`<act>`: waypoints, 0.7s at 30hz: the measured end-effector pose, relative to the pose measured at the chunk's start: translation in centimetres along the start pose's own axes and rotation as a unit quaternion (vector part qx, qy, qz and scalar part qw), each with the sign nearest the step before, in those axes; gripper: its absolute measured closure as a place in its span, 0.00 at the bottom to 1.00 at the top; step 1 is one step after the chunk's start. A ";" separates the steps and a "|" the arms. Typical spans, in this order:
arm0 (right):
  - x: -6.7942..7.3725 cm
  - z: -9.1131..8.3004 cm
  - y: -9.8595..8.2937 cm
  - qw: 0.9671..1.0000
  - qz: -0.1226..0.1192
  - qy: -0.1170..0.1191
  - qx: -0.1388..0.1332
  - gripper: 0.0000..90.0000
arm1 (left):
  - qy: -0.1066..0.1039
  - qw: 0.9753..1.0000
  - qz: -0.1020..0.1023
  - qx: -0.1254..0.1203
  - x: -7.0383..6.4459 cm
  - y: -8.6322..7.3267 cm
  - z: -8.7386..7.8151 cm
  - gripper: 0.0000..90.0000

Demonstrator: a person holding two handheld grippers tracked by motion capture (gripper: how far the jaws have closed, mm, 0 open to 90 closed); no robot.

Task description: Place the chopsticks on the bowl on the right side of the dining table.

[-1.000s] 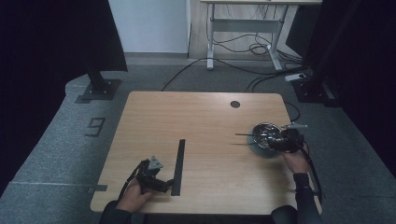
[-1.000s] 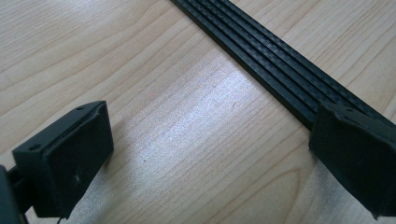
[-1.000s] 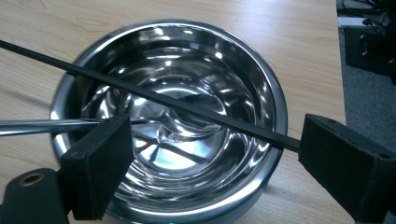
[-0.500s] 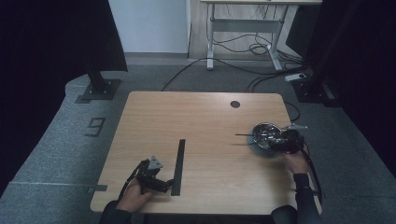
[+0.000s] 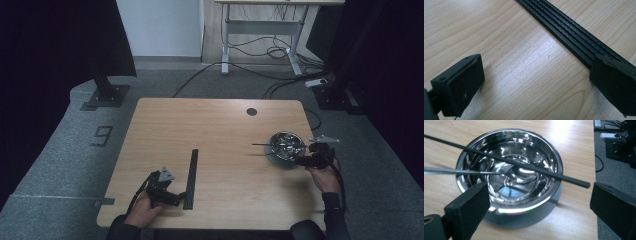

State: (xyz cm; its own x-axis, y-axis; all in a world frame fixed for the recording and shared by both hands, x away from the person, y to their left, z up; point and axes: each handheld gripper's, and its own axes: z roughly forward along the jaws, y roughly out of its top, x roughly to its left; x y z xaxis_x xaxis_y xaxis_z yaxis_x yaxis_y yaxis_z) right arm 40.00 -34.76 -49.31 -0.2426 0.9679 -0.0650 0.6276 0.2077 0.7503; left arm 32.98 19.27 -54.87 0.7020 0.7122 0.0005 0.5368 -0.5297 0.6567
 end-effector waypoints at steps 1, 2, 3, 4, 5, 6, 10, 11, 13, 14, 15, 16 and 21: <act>0.0 -0.3 -0.1 1.000 -0.001 0.001 -0.002 0.02 | 0.000 1.000 0.000 0.000 0.0 0.0 0.0 0.00; 0.0 -0.7 -0.3 1.000 -0.003 0.003 -0.005 0.01 | 0.000 1.000 0.000 0.000 0.0 0.0 0.0 0.00; 0.1 -1.1 -0.4 1.000 -0.005 0.004 -0.007 0.01 | 0.000 1.000 0.000 0.000 0.0 0.0 0.0 0.00; 0.2 -1.5 -0.4 1.000 -0.008 0.006 -0.009 0.01 | 0.000 1.000 0.000 0.000 0.0 0.0 0.0 0.00; 0.3 -1.8 -0.5 1.000 -0.010 0.007 -0.011 0.01 | 0.000 1.000 0.000 0.000 0.0 0.0 0.0 0.00; 0.5 -2.1 -0.5 1.000 -0.013 0.009 -0.014 0.01 | 0.000 1.000 0.000 0.000 0.0 0.0 0.0 0.00; 1.5 -3.6 -0.7 0.999 -0.028 0.023 -0.019 0.01 | 0.000 1.000 0.000 0.000 0.0 0.0 0.0 0.00; 1.7 -3.8 -0.8 0.999 -0.032 0.027 -0.021 0.01 | 0.000 1.000 0.000 0.000 0.0 0.0 0.0 0.00; 2.3 -4.4 -1.0 0.998 -0.041 0.037 -0.019 0.00 | 0.000 1.000 0.000 0.000 0.0 0.0 0.0 0.00; 2.5 -4.6 -1.1 0.998 -0.045 0.040 -0.018 0.00 | 0.000 1.000 0.000 0.000 0.0 0.0 0.0 0.00; 2.8 -4.8 -1.3 0.998 -0.049 0.044 -0.016 0.00 | 0.000 1.000 0.000 0.000 0.0 0.0 0.0 0.00; 3.1 -5.0 -1.4 0.997 -0.056 0.048 -0.015 0.00 | 0.000 1.000 0.000 0.000 0.0 0.0 0.0 0.00; 4.3 -5.7 -2.4 0.995 -0.070 0.066 -0.007 0.00 | 0.000 1.000 0.000 0.000 0.0 0.0 0.0 0.00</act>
State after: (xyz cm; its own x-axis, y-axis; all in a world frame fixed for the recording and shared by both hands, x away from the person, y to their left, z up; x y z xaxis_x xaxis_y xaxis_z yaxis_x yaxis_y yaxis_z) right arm 33.27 -31.92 -47.65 -0.4220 0.9028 -0.0830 0.5714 0.3360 0.7488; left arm 32.98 19.27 -54.87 0.7020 0.7121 0.0007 0.5369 -0.5299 0.6565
